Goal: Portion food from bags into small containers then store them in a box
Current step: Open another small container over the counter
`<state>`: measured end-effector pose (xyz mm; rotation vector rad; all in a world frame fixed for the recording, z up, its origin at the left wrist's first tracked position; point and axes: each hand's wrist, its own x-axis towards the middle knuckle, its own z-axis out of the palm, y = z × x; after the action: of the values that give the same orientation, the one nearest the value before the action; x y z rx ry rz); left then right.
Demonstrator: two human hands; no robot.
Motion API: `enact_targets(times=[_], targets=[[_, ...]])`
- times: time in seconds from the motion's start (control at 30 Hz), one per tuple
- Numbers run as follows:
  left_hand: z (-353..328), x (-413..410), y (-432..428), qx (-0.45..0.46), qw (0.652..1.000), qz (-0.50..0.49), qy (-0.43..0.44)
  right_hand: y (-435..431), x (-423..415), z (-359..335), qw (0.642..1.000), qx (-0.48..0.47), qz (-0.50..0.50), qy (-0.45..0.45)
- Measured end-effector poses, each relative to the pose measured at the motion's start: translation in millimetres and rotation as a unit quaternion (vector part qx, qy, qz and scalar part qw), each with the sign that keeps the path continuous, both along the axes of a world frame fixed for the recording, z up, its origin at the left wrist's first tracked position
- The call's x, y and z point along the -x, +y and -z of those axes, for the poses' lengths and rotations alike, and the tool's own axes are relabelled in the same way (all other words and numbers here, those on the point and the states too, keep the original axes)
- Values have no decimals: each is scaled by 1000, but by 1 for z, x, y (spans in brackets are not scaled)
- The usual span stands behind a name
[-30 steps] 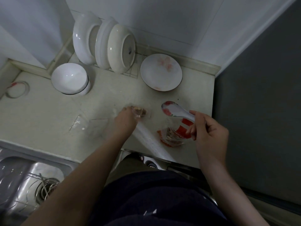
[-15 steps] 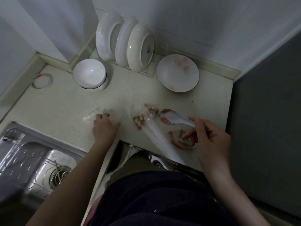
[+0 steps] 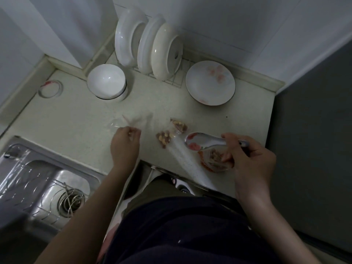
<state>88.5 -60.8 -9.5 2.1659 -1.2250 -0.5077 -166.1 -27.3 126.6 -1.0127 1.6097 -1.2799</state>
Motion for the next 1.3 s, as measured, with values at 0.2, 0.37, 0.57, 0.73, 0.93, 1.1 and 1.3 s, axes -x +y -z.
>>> enact_targets(times=[0.2, 0.37, 0.57, 0.73, 0.93, 1.1, 1.3], targets=[[-65, 40, 19, 166, 961, 154, 157, -7, 4, 0, 999, 23, -12, 40], [-98, 67, 26, 274, 914, 298, -6, -9, -2, 0, 998, -15, -56, -19], [-107, 74, 30, 347, 845, 375, -154, -2, -3, 0, 985, -115, -126, 3], [-101, 79, 26, 315, 831, 434, -149, 1, 1, 3, 992, -95, -78, 21], [-113, 97, 30, 65, 927, 326, 174, 11, 2, 2, 989, -78, -113, 60], [-112, 108, 28, -33, 911, 250, 326, 15, -3, -2, 977, -36, -175, 119], [-110, 107, 31, -47, 908, 217, 356, 13, 1, 3, 968, -29, -193, 158]])
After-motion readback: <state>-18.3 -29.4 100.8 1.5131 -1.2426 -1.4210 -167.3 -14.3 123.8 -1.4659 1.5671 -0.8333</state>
